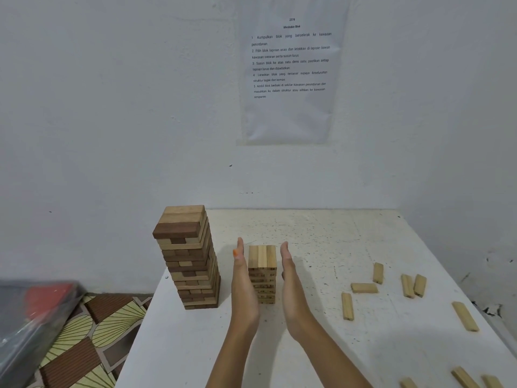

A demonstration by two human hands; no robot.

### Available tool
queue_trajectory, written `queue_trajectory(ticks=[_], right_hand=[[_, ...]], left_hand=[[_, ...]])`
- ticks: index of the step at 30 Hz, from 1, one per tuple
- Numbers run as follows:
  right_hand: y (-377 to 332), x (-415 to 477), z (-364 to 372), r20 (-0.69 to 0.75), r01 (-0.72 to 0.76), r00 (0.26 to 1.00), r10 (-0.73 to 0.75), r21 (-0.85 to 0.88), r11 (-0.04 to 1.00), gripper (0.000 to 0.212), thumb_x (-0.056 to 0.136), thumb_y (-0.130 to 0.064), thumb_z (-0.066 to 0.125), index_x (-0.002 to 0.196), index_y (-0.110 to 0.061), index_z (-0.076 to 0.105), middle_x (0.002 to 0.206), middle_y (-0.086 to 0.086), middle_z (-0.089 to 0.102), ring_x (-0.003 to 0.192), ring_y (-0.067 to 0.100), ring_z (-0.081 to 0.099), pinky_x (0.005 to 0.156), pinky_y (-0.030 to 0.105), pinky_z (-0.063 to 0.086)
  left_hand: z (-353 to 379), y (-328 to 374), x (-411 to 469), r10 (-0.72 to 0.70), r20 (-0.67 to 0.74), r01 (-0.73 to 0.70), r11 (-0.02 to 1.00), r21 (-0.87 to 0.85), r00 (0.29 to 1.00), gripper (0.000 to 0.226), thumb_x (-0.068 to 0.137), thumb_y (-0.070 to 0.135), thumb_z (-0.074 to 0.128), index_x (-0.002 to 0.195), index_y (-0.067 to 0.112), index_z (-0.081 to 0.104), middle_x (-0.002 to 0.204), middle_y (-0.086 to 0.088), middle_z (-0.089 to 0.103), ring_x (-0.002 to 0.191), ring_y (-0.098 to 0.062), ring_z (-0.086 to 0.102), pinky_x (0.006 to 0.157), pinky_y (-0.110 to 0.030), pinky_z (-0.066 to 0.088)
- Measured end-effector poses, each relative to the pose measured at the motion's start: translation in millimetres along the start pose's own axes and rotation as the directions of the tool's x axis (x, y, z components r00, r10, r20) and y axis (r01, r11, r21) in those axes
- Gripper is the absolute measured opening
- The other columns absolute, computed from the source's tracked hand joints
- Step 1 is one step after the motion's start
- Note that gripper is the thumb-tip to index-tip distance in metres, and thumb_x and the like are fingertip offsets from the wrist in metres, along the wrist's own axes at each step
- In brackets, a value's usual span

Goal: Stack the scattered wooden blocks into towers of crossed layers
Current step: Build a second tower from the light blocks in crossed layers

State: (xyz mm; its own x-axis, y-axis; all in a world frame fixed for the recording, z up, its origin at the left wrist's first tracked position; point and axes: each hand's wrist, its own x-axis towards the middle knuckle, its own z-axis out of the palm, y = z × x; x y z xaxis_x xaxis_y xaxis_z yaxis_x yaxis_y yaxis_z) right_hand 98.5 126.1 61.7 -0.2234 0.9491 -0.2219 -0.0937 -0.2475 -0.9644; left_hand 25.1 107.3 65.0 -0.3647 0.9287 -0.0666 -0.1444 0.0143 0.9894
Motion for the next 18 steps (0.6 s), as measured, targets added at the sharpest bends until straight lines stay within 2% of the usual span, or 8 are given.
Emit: queue_trajectory(ticks=[1,3,5,7,9,13,15,18], right_hand=[[-2,-1,-2,-0.004,0.005,1.0,-0.005,0.007,1.0,0.049,0.101,-0.053,0.016,0.148,-0.041,0.02,0.125,-0.032,0.033,0.118,-0.013,0.037,0.1,0.023,0.02],[-6,-3,-6,-0.033,0.022,0.999,-0.021,0.038,0.999,0.054,0.099,-0.055,0.017,0.151,-0.039,0.018,0.147,-0.025,0.024,0.142,0.004,0.021,0.111,0.031,0.015],[-6,-5,-10,-0.069,0.051,0.996,-0.048,0.051,0.997,0.057,0.097,-0.057,0.018,0.151,-0.038,0.02,0.156,-0.02,0.018,0.146,0.009,0.016,0.117,0.036,0.01],[-9,-8,-16,-0.103,0.107,0.99,-0.101,0.057,0.993,0.062,0.093,-0.06,0.02,0.15,-0.036,0.026,0.157,-0.017,0.023,0.144,0.009,0.022,0.119,0.037,0.01],[-12,-14,-23,-0.142,0.163,0.978,-0.15,0.084,0.983,0.061,0.093,-0.058,0.022,0.147,-0.032,0.035,0.153,-0.011,0.035,0.139,0.008,0.033,0.121,0.04,0.016],[-16,-30,-46,-0.23,0.264,0.947,-0.222,0.173,0.949,0.044,0.104,-0.039,0.024,0.13,-0.024,0.056,0.13,-0.004,0.061,0.117,0.011,0.059,0.109,0.038,0.039],[-20,-40,-59,-0.28,0.287,0.933,-0.227,0.192,0.939,0.04,0.104,-0.033,0.029,0.123,-0.021,0.062,0.12,0.0,0.068,0.107,0.016,0.066,0.1,0.038,0.047],[-25,-58,-79,-0.366,0.312,0.903,-0.223,0.205,0.928,0.034,0.102,-0.027,0.037,0.116,-0.016,0.066,0.109,0.004,0.072,0.097,0.023,0.069,0.09,0.037,0.051]], left_hand=[[0,3,-1,0.015,-0.004,-0.015,1.0,0.003,1.0,0.053,0.097,0.052,0.012,0.148,0.043,0.022,0.145,0.034,0.014,0.124,0.028,0.012,0.105,-0.018,0.009],[1,8,-5,0.082,-0.013,-0.081,0.996,0.042,0.997,0.05,0.098,0.051,0.012,0.147,0.044,0.023,0.136,0.043,0.014,0.108,0.042,0.012,0.106,-0.016,0.005],[3,10,-8,0.202,-0.016,-0.2,0.976,0.091,0.979,0.052,0.099,0.058,0.014,0.148,0.04,0.024,0.143,0.042,0.016,0.121,0.037,0.01,0.108,-0.011,0.005],[9,13,-13,0.306,-0.015,-0.302,0.946,0.12,0.952,0.059,0.095,0.063,0.018,0.148,0.039,0.028,0.152,0.033,0.021,0.137,0.02,0.01,0.108,-0.008,0.009],[16,18,-20,0.374,0.014,-0.372,0.919,0.129,0.927,0.057,0.092,0.062,0.02,0.143,0.042,0.033,0.154,0.028,0.025,0.141,0.013,0.013,0.11,-0.01,0.013],[36,23,-37,0.417,0.098,-0.425,0.901,0.085,0.904,0.052,0.092,0.059,0.024,0.138,0.041,0.042,0.149,0.025,0.037,0.139,0.011,0.024,0.108,-0.005,0.02],[48,22,-44,0.415,0.122,-0.426,0.901,0.079,0.901,0.049,0.096,0.055,0.027,0.137,0.036,0.045,0.143,0.028,0.044,0.134,0.013,0.03,0.103,-0.001,0.022],[67,18,-56,0.408,0.159,-0.42,0.906,0.051,0.899,0.039,0.103,0.036,0.032,0.135,0.027,0.051,0.134,0.027,0.052,0.128,0.013,0.039,0.1,-0.001,0.028]])
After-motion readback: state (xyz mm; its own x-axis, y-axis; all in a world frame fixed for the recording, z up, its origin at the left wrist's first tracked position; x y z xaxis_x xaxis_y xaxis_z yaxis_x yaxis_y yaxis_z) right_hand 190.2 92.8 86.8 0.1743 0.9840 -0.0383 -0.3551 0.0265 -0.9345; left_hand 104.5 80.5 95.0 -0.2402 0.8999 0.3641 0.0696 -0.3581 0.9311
